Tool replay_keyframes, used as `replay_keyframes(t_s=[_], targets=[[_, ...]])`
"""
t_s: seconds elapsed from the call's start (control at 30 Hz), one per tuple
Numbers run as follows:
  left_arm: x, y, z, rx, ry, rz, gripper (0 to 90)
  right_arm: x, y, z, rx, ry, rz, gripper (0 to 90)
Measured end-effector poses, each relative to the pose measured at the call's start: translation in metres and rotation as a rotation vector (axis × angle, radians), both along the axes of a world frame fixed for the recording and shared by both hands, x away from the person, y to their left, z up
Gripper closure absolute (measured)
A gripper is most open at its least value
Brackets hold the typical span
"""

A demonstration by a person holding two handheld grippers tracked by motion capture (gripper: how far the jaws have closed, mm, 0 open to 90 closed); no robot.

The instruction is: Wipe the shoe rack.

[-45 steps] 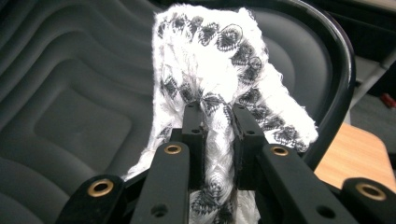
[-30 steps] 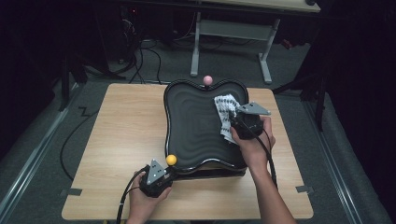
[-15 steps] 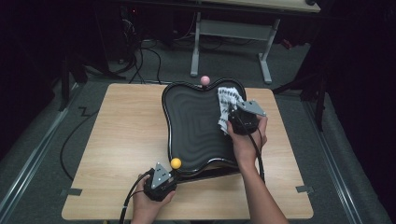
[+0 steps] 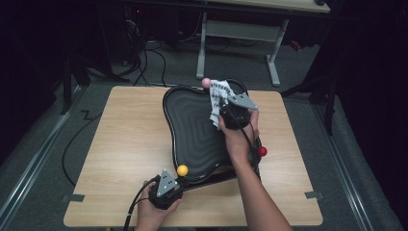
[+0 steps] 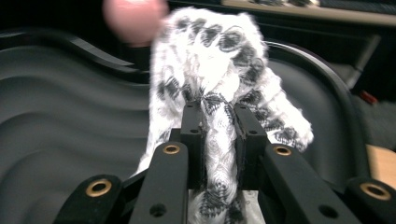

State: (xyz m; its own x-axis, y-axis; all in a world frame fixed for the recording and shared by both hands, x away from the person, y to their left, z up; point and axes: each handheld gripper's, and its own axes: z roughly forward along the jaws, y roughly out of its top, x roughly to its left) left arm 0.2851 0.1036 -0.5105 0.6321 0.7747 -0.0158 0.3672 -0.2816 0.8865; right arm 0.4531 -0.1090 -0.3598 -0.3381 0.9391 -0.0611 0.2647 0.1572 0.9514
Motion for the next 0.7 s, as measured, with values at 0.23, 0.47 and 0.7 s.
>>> replay_keyframes(t_s=[0.23,0.47,0.7], targets=[[0.000,0.000,0.000,-0.004,0.004,0.003,74.8,-0.001,-0.007,0.000,-0.004,0.028,-0.091,77.8],[0.000,-0.002,0.000,-0.011,0.011,0.004,74.5,-0.022,-0.024,-0.011,-0.055,0.070,-0.116,78.7],[0.000,-0.004,0.000,-0.012,0.016,-0.002,74.4,-0.053,-0.022,-0.024,-0.086,0.115,-0.039,78.7]])
